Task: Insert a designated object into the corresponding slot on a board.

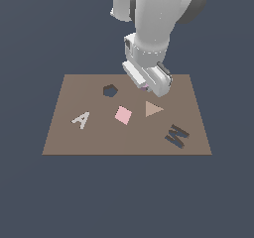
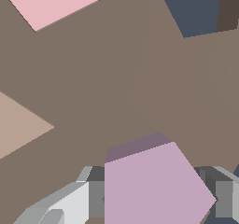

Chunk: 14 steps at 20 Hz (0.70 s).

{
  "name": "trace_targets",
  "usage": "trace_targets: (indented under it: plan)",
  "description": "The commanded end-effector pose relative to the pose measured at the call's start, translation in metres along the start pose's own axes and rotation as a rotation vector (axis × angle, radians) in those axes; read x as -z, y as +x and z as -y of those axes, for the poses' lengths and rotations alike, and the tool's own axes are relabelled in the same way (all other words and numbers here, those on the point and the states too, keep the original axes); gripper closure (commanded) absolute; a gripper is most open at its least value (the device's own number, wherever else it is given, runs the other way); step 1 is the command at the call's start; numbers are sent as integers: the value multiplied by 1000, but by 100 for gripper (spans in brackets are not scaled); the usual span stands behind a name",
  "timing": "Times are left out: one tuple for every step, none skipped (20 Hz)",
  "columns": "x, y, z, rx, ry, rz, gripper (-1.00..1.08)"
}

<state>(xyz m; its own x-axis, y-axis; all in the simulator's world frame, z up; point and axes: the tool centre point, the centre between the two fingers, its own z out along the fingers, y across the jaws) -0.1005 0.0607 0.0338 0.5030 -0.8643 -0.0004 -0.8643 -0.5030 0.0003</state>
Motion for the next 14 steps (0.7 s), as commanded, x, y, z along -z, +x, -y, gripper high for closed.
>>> trace_targets:
  plan:
    - [1, 6, 0, -33, 1, 0, 108]
    - [1, 9, 1, -51, 1, 0, 108]
    - [1, 12, 1, -72, 1, 0, 108]
    - [1, 16, 1, -96, 1, 0, 108]
    - [1, 20, 1, -122, 1, 0, 108]
    - [2, 25, 1, -151, 1, 0, 108]
    - [2, 30, 0, -182, 1, 0, 108]
    - [2, 36, 0, -216, 1, 0, 108]
    - [3, 41, -1, -253, 1, 0, 108]
    - [3, 48, -2, -292, 1, 0, 108]
    - [3, 54, -4, -334, 1, 0, 108]
    - [4, 61, -6, -378, 1, 0, 108]
    - [4, 68, -8, -421, 1, 0, 108]
    - [4, 74, -11, -462, 1, 0, 108]
